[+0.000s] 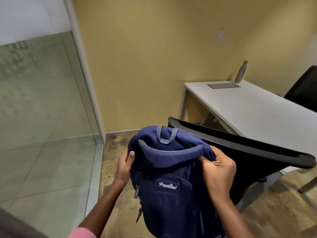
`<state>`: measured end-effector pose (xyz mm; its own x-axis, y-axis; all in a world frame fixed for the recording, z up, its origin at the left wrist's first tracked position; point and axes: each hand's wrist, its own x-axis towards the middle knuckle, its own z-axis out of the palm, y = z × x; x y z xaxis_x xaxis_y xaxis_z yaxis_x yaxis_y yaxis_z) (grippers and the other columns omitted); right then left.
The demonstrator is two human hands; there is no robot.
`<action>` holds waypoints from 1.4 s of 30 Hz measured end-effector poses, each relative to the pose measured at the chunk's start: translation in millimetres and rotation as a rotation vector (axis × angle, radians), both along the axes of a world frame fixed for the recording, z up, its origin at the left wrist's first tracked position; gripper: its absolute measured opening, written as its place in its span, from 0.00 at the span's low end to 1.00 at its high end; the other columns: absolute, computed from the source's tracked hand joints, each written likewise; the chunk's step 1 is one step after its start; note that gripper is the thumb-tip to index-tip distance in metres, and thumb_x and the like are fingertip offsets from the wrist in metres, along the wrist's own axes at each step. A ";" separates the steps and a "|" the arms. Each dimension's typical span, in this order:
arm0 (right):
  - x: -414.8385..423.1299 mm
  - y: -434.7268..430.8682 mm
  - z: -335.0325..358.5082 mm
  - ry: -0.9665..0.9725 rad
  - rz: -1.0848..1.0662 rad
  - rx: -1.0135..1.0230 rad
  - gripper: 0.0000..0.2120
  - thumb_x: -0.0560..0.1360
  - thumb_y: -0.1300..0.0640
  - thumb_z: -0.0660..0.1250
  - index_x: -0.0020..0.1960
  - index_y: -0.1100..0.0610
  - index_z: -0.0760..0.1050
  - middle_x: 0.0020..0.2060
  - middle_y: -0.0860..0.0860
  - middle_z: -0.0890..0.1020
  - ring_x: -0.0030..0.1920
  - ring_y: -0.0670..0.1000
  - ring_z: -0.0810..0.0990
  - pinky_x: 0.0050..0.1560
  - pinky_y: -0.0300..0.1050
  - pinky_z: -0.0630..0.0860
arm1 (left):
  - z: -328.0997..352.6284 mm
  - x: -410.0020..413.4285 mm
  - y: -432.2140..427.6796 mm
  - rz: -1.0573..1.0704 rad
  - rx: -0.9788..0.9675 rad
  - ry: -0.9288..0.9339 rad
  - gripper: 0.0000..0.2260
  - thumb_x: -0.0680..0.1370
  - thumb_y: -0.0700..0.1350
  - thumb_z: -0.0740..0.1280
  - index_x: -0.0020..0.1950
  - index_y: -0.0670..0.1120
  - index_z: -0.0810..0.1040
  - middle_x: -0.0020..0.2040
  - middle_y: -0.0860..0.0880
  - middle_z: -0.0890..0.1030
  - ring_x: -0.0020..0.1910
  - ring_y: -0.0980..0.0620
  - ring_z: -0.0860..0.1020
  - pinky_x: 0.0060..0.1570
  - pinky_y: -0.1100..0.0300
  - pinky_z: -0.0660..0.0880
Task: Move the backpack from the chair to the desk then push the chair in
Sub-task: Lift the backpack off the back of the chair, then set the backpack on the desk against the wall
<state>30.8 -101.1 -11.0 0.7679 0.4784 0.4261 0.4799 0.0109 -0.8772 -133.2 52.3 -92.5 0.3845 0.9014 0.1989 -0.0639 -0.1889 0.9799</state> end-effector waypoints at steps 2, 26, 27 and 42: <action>-7.6 12.1 5.0 0.021 0.042 0.016 0.11 0.63 0.70 0.67 0.36 0.54 0.80 0.23 0.35 0.76 0.26 0.32 0.70 0.29 0.31 0.66 | -7.7 -10.1 -4.2 0.064 0.075 0.025 0.43 0.62 0.73 0.64 0.65 0.44 0.68 0.58 0.50 0.76 0.56 0.55 0.75 0.51 0.74 0.72; -54.3 173.7 12.4 0.282 0.086 0.122 0.14 0.65 0.68 0.69 0.39 0.48 0.78 0.34 0.47 0.81 0.37 0.49 0.79 0.45 0.52 0.77 | 66.4 -52.0 150.6 0.625 0.214 0.147 0.14 0.63 0.38 0.60 0.43 0.32 0.76 0.41 0.30 0.80 0.42 0.31 0.77 0.36 0.54 0.67; -55.8 180.0 13.4 0.275 0.082 0.136 0.14 0.66 0.68 0.69 0.41 0.49 0.78 0.35 0.47 0.81 0.39 0.51 0.79 0.46 0.54 0.77 | 76.0 -53.0 156.5 0.637 0.255 0.140 0.16 0.61 0.39 0.58 0.43 0.31 0.76 0.40 0.30 0.80 0.41 0.31 0.77 0.36 0.53 0.68; -45.9 294.7 -28.1 0.499 0.417 0.102 0.45 0.57 0.47 0.74 0.69 0.51 0.57 0.65 0.48 0.68 0.65 0.50 0.68 0.65 0.50 0.69 | 180.6 -31.1 276.2 0.840 0.510 0.089 0.20 0.61 0.40 0.56 0.47 0.35 0.78 0.42 0.31 0.80 0.37 0.37 0.73 0.31 0.60 0.56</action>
